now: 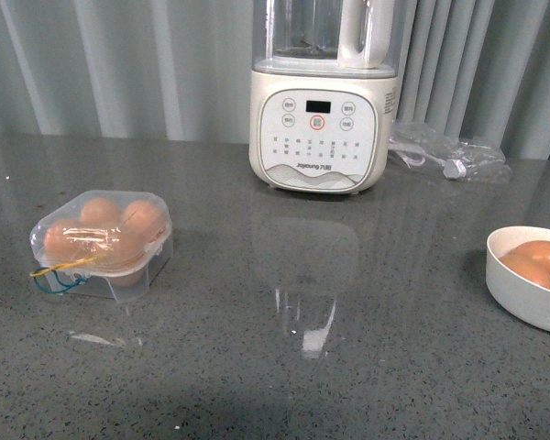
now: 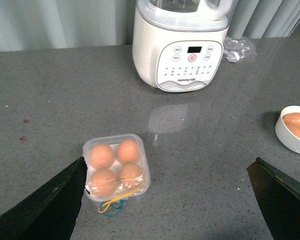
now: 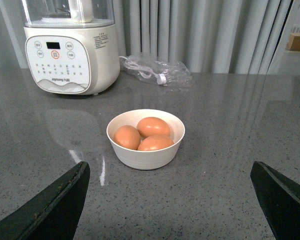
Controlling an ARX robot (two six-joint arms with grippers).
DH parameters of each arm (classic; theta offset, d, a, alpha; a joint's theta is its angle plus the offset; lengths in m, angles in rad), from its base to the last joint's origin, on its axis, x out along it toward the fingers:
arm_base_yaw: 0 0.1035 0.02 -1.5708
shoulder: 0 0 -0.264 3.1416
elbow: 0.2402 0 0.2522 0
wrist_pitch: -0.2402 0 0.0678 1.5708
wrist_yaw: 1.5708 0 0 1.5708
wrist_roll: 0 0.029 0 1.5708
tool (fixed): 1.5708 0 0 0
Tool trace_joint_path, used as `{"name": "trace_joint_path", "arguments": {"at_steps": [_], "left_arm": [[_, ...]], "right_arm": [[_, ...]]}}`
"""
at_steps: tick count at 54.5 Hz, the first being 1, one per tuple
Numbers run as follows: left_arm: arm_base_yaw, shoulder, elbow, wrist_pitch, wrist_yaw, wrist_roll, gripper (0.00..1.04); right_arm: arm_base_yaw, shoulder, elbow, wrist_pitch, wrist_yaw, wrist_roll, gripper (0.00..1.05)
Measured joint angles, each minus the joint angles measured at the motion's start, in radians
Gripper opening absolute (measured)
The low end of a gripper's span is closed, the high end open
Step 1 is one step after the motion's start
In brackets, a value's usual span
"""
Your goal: Put egg into box
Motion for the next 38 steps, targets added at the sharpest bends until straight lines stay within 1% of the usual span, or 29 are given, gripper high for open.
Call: {"name": "trace_joint_path", "arguments": {"at_steps": [10,15,16,18,20,21,23,27,28,34,35,38], "left_arm": [[0.078,-0.055,-0.058,-0.016,0.013,0.062,0.98],[0.092,-0.061,-0.075,-0.016,0.013,0.075,0.98],[0.09,-0.065,-0.082,-0.004,-0.006,0.073,0.97],[0.078,-0.081,-0.118,0.077,-0.083,0.051,0.92],[0.068,-0.109,-0.183,0.202,-0.184,0.025,0.85],[0.066,-0.116,-0.2,0.23,-0.203,0.019,0.83],[0.063,-0.145,-0.263,0.325,-0.258,0.002,0.76],[0.062,-0.199,-0.362,0.423,-0.284,-0.021,0.62],[0.062,-0.216,-0.393,0.44,-0.288,-0.025,0.57],[0.061,-0.278,-0.527,0.486,-0.288,-0.034,0.3],[0.061,-0.282,-0.534,0.488,-0.287,-0.034,0.28],[0.061,-0.309,-0.573,0.5,-0.287,-0.037,0.17]], "right_arm": [[0.0,0.0,0.0,0.0,0.0,0.0,0.97],[0.0,0.0,0.0,0.0,0.0,0.0,0.97],[0.0,0.0,0.0,0.0,0.0,0.0,0.97],[0.0,0.0,0.0,0.0,0.0,0.0,0.97],[0.0,0.0,0.0,0.0,0.0,0.0,0.97],[0.0,0.0,0.0,0.0,0.0,0.0,0.97],[0.0,0.0,0.0,0.0,0.0,0.0,0.97],[0.0,0.0,0.0,0.0,0.0,0.0,0.97],[0.0,0.0,0.0,0.0,0.0,0.0,0.97],[0.0,0.0,0.0,0.0,0.0,0.0,0.97],[0.0,0.0,0.0,0.0,0.0,0.0,0.97],[0.0,0.0,0.0,0.0,0.0,0.0,0.97]]}}
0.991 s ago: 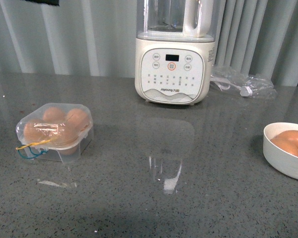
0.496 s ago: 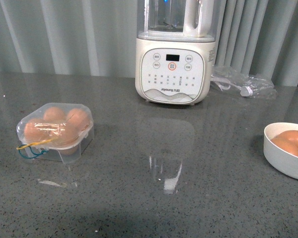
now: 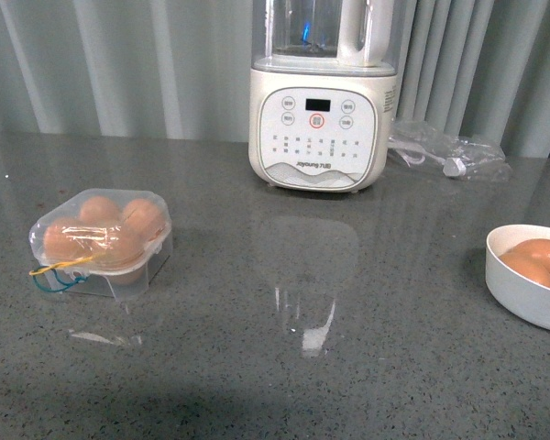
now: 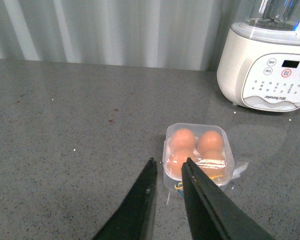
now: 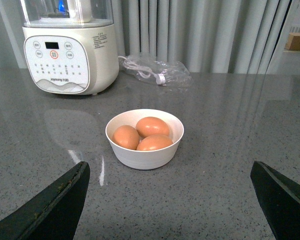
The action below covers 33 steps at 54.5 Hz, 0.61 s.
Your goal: Put egg into box
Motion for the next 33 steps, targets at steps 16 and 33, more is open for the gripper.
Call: {"name": "trace_joint_path", "arguments": {"at_steps": [16,33], "left_arm": [[0.0,-0.126,-0.143,0.019,0.0,-0.007,0.04],[0.0,-0.262,-0.232,-0.022,-0.001,-0.007,0.04]], "right_arm": [[0.0,0.0,0.0,0.0,0.0,0.0,0.97],[0.0,0.0,0.0,0.0,0.0,0.0,0.97]]}}
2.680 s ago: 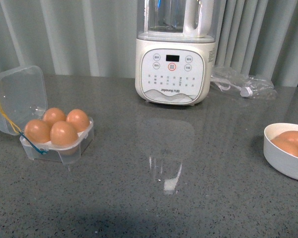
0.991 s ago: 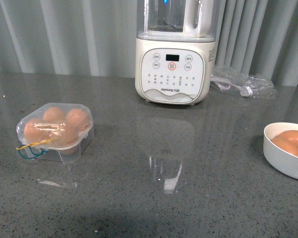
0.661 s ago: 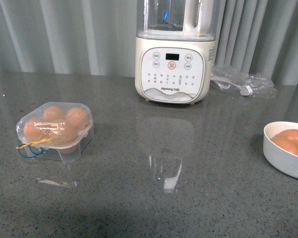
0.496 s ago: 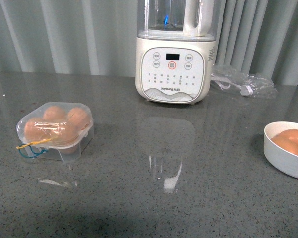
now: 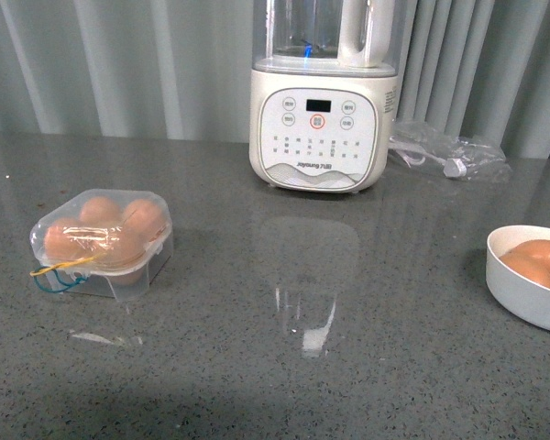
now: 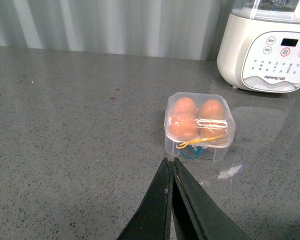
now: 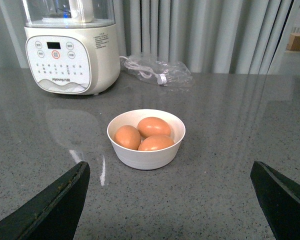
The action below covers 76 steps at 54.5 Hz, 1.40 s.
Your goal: Put egg into box
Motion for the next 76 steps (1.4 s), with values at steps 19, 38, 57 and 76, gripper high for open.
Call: {"name": "trace_joint_path", "arguments": {"at_steps": [19,38,57,76], "left_arm": [[0.0,-0.11,-0.039,-0.07,0.0,0.0,0.04],[0.0,-0.198,-0.05,-0.115,0.0,0.0,0.04],[0.0,-0.381,-0.05,-0.304,0.0,0.0,0.04],[0.0,-0.382,-0.05,-0.304,0.0,-0.001,0.25]], "right_arm": [[0.0,0.0,0.0,0.0,0.0,0.0,0.97],[0.0,0.0,0.0,0.0,0.0,0.0,0.97],[0.0,0.0,0.0,0.0,0.0,0.0,0.97],[0.0,0.0,0.0,0.0,0.0,0.0,0.97]]}}
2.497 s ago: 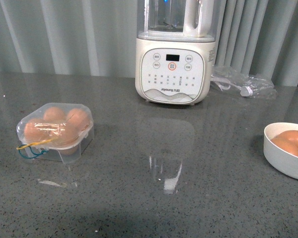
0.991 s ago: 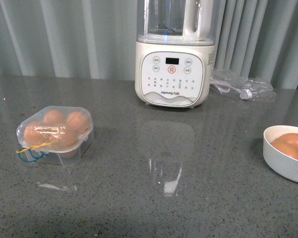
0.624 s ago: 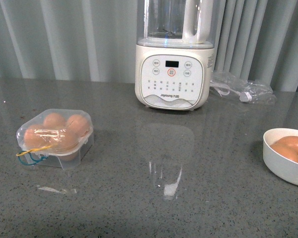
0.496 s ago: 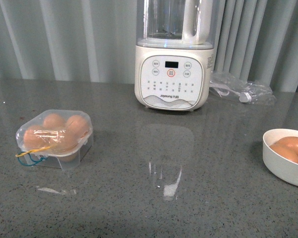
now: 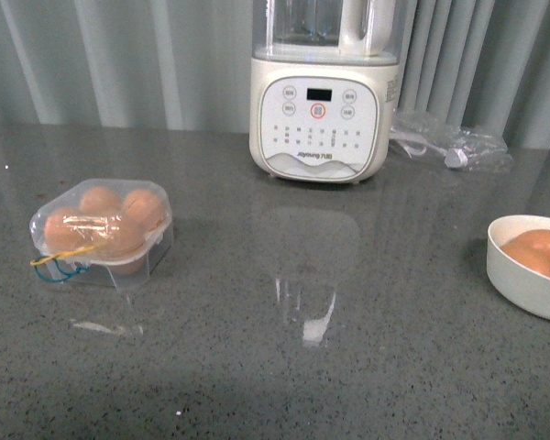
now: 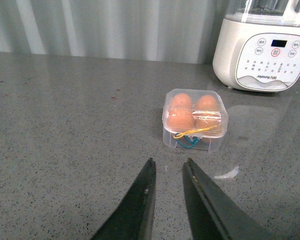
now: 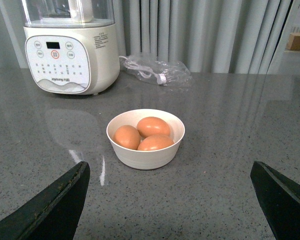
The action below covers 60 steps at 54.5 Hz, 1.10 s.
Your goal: Put egg into box
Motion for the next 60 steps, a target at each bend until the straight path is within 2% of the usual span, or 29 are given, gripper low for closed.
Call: {"name": "trace_joint_path", "arguments": {"at_steps": [8,11,20,24,60], "left_arm": [[0.0,0.0,0.0,-0.001,0.0,0.0,0.55],[0.0,0.0,0.0,-0.001,0.0,0.0,0.69],[0.0,0.0,0.0,-0.001,0.0,0.001,1.0],[0.0,0.0,0.0,-0.001,0.0,0.0,0.97],[0.0,0.0,0.0,-0.001,0.0,0.0,0.98]], "right_arm": [[0.0,0.0,0.0,0.0,0.0,0.0,0.97],[0.0,0.0,0.0,0.0,0.0,0.0,0.97],[0.0,0.0,0.0,0.0,0.0,0.0,0.97],[0.0,0.0,0.0,0.0,0.0,0.0,0.97],[0.0,0.0,0.0,0.0,0.0,0.0,0.97]]}}
